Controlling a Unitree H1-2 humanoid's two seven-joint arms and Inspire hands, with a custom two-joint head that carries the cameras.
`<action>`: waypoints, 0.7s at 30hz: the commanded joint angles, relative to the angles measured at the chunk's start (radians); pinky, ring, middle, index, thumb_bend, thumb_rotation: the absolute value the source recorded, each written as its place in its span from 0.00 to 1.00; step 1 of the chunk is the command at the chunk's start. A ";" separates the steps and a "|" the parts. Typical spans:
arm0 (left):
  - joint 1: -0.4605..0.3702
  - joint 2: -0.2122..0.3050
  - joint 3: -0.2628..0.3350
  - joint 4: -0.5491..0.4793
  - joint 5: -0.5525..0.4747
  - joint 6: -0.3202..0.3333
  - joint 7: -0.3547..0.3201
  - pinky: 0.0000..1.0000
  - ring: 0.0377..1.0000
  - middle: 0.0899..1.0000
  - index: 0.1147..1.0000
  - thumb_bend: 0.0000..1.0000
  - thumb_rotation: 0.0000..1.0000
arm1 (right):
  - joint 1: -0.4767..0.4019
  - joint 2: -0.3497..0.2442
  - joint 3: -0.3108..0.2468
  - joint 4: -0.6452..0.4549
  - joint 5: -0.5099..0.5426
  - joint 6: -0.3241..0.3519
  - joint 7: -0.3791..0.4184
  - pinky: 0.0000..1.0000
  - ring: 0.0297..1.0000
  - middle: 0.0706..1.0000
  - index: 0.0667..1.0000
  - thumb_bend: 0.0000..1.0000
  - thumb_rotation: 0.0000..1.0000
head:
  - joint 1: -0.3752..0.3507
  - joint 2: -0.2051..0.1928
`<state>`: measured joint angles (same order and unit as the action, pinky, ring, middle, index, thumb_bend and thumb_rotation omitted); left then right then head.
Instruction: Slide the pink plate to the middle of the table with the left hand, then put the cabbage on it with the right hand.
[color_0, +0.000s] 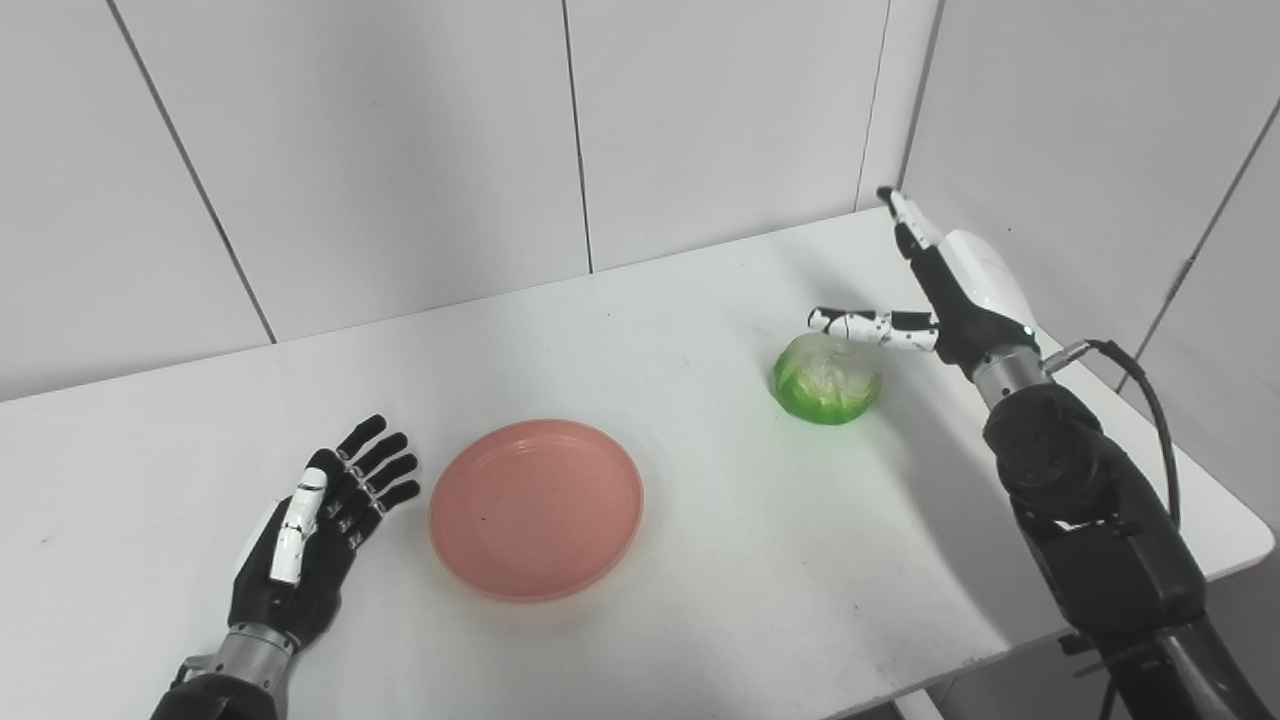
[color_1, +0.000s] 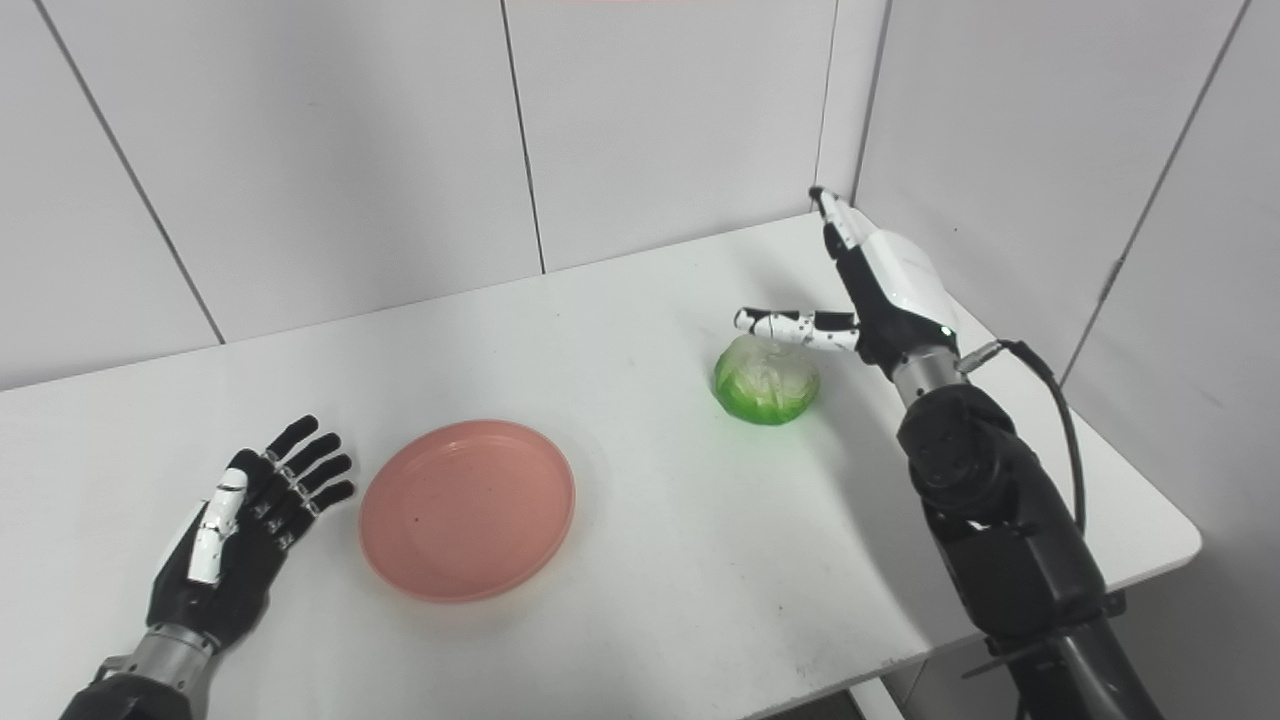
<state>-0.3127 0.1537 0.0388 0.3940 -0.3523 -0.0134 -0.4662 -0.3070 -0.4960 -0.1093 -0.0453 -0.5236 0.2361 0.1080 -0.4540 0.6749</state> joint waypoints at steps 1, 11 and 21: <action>0.102 0.016 0.009 0.085 -0.001 0.005 -0.013 0.81 0.83 0.84 0.82 0.51 0.89 | -0.053 -0.036 0.007 -0.001 0.005 -0.008 -0.001 0.85 0.97 1.00 1.00 1.00 0.66 | 0.000 -0.001; 0.113 0.022 0.007 0.051 0.003 0.019 -0.009 0.81 0.83 0.84 0.83 0.52 0.89 | -0.075 -0.067 0.043 0.090 0.053 -0.011 0.039 0.85 0.98 1.00 1.00 1.00 0.65 | -0.002 0.016; 0.117 0.027 0.008 0.036 -0.002 0.025 -0.012 0.81 0.83 0.84 0.83 0.50 0.90 | -0.087 -0.090 0.055 0.143 0.097 -0.003 0.080 0.89 0.99 1.00 1.00 1.00 0.63 | -0.006 0.027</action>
<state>-0.2969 0.1687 0.0402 0.3702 -0.3518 -0.0093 -0.4692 -0.3420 -0.5506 -0.0479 0.1062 -0.4375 0.2358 0.1880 -0.4602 0.7010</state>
